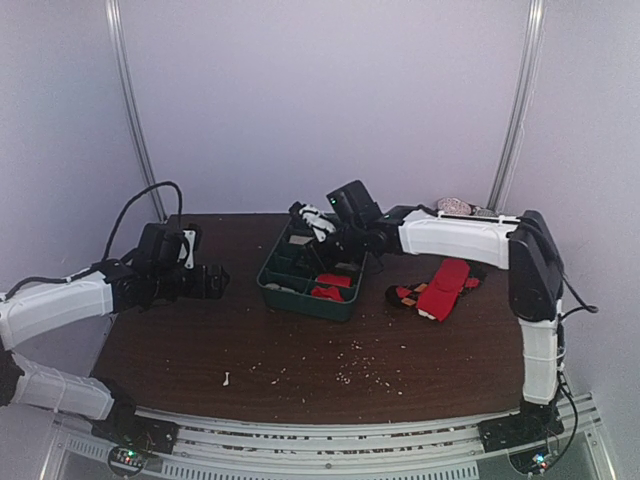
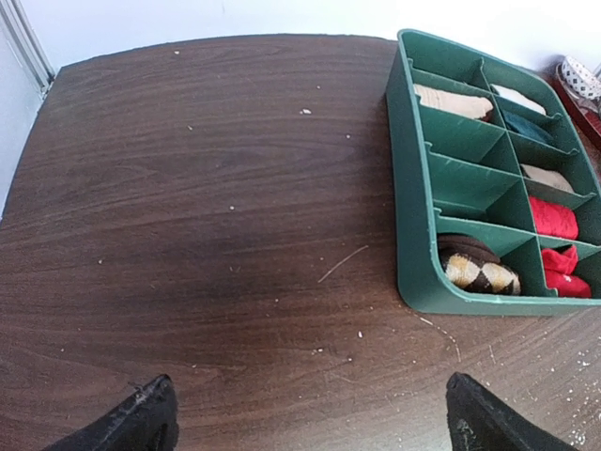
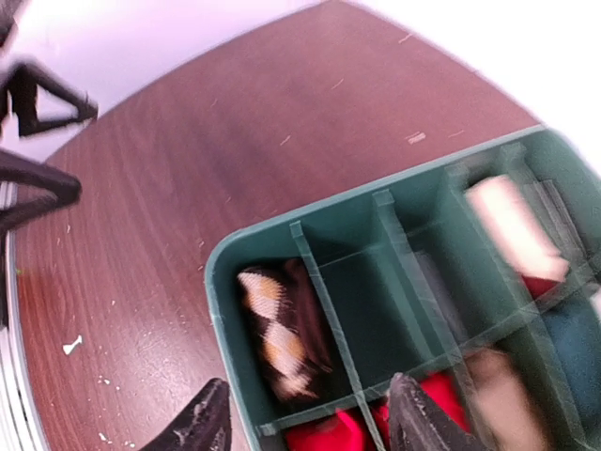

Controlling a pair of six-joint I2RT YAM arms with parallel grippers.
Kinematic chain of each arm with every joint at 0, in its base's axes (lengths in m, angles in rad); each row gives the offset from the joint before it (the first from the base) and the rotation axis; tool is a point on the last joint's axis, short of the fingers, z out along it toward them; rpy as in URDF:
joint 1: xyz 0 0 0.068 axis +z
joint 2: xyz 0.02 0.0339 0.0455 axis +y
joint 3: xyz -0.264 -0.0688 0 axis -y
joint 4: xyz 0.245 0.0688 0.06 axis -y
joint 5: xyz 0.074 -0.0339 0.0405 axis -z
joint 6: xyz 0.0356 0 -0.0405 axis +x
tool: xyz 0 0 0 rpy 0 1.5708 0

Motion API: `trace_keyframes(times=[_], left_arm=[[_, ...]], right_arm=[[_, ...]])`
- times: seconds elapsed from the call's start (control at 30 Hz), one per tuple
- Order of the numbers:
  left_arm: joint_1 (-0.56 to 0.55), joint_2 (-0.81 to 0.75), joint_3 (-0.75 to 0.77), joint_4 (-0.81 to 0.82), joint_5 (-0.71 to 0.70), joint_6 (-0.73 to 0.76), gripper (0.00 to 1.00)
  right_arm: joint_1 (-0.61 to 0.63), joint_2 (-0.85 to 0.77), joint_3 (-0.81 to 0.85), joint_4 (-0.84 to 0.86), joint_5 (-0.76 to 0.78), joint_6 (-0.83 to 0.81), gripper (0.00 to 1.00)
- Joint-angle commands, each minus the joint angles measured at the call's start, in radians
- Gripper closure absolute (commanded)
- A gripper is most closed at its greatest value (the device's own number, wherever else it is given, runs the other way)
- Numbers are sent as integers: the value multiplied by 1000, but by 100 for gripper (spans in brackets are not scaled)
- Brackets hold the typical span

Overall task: Roll the socks
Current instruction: Reset both arms

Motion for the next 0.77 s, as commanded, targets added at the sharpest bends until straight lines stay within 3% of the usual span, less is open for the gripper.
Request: trace_keyframes(times=[0.0, 0.03, 0.07, 0.1, 0.5, 0.73], left_arm=[[4, -33, 32, 8, -46, -8, 2], [4, -44, 29, 20, -53, -9, 2], [4, -56, 24, 34, -55, -11, 2], [4, -65, 17, 52, -55, -14, 2], [4, -94, -17, 180, -56, -27, 2], [3, -86, -13, 178, -72, -35, 2]], right_arm=[[-50, -175, -125, 48, 222, 62, 39], [-64, -206, -157, 34, 254, 68, 30], [-78, -239, -187, 21, 281, 75, 10], [-93, -267, -217, 11, 288, 79, 1], [-111, -558, -555, 28, 666, 242, 0], [-112, -619, -636, 19, 735, 250, 0]])
